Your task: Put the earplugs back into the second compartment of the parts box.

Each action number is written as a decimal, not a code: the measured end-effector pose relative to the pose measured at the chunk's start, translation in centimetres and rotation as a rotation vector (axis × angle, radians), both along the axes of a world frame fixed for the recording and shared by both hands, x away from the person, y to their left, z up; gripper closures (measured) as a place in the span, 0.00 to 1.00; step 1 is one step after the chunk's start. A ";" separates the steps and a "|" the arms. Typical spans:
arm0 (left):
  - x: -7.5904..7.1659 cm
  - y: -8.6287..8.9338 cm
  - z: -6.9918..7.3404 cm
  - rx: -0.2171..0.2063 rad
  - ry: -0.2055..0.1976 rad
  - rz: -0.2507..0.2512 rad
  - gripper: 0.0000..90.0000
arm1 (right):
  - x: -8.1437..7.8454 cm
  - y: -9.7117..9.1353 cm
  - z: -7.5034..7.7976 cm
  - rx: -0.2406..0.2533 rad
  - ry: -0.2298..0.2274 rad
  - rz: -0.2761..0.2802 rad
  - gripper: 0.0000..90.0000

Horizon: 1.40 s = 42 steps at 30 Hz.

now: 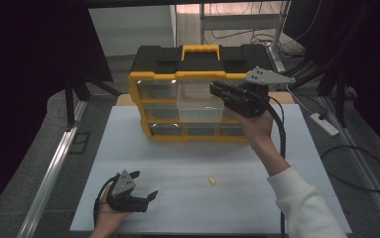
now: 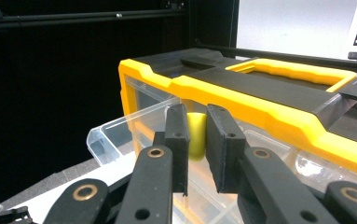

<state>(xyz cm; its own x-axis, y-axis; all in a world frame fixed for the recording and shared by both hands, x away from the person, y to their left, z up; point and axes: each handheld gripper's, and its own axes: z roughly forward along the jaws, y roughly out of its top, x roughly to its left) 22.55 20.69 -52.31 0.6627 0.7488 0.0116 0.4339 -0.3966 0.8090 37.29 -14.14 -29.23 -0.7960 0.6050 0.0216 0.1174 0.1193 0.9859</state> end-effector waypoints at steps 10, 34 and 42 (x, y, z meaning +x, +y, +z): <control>0.0 0.0 0.0 0.001 0.001 -0.001 0.09 | -1.6 0.0 0.3 -0.036 -0.064 -0.062 0.34; -0.1 0.0 0.0 0.001 -0.003 0.004 0.09 | -5.9 -5.4 -3.6 -0.012 -0.026 -0.032 0.21; -0.1 0.0 0.0 0.001 -0.002 0.004 0.09 | -7.2 -6.0 -6.0 -0.056 0.007 -0.027 0.20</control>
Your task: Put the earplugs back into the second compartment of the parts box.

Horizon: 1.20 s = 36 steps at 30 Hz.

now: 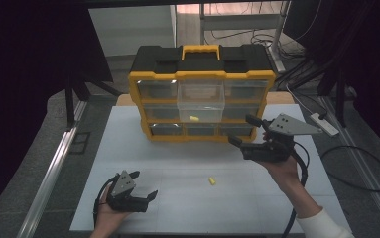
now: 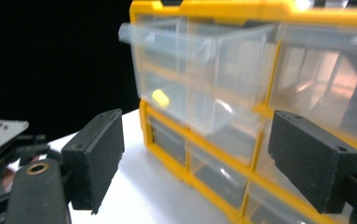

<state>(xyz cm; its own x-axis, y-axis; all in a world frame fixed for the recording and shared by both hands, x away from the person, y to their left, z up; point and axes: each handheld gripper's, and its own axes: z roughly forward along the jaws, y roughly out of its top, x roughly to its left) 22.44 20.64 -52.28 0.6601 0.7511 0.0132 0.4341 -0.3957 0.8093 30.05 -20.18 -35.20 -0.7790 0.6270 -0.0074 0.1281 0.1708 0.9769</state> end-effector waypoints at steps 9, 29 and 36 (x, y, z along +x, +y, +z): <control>0.0 0.0 0.0 -0.001 -0.002 0.003 0.09 | -0.2 -1.1 -3.2 -0.031 0.072 -0.003 0.21; -0.1 0.0 0.0 0.001 -0.005 0.004 0.09 | 1.6 1.6 -9.8 -0.367 0.254 0.017 0.23; -0.1 0.1 0.1 -0.003 -0.005 0.001 0.09 | 2.5 3.9 -12.3 -0.449 0.327 0.061 0.26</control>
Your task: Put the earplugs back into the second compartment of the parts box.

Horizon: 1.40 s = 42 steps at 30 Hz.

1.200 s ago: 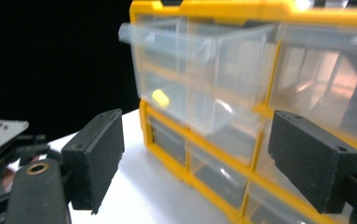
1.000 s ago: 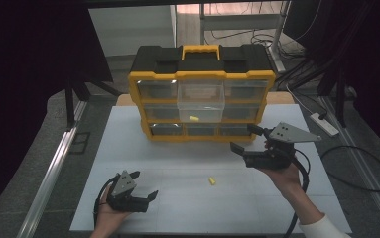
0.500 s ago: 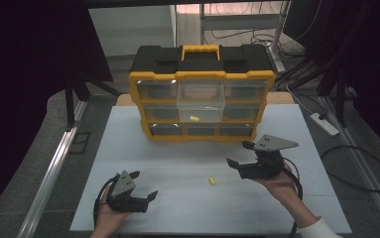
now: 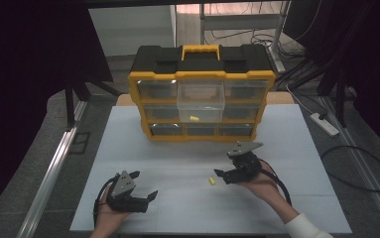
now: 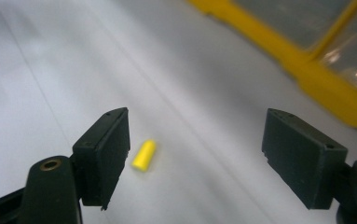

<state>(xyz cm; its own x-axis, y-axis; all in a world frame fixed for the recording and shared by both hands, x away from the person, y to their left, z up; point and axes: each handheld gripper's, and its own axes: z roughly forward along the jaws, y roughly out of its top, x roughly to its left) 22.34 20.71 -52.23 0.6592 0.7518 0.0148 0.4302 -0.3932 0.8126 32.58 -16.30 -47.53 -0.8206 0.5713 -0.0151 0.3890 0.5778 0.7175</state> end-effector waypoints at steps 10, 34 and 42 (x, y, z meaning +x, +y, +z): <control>0.0 -0.1 0.0 0.004 0.000 0.000 0.09 | -0.3 2.0 -2.6 -0.098 0.059 0.050 0.29; 0.0 -0.1 -0.1 0.007 0.002 -0.003 0.09 | -0.7 3.1 -4.2 -0.146 0.097 0.129 0.85; 0.0 0.0 -0.1 0.005 0.002 -0.003 0.09 | -0.5 2.1 -3.3 -0.075 0.065 0.104 0.89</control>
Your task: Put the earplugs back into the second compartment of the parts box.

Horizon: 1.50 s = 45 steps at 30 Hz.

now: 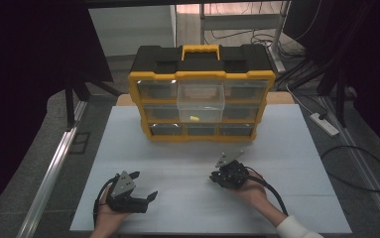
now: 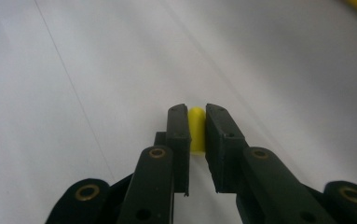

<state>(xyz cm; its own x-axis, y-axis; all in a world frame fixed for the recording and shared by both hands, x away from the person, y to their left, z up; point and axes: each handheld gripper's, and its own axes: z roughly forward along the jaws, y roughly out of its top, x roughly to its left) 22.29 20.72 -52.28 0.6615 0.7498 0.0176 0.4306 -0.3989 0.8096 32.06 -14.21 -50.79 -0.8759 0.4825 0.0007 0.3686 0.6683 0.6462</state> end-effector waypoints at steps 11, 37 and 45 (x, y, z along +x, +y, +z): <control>0.0 -0.1 0.0 -0.001 -0.001 0.002 0.09 | -0.6 -3.7 4.6 0.306 -0.124 -0.069 0.89; 0.0 0.0 0.1 -0.005 -0.009 0.009 0.09 | -1.2 -6.7 12.6 0.607 -0.277 -0.134 0.89; 0.0 0.0 0.0 -0.004 -0.008 0.009 0.09 | -0.2 -6.7 15.5 0.658 -0.313 -0.129 0.89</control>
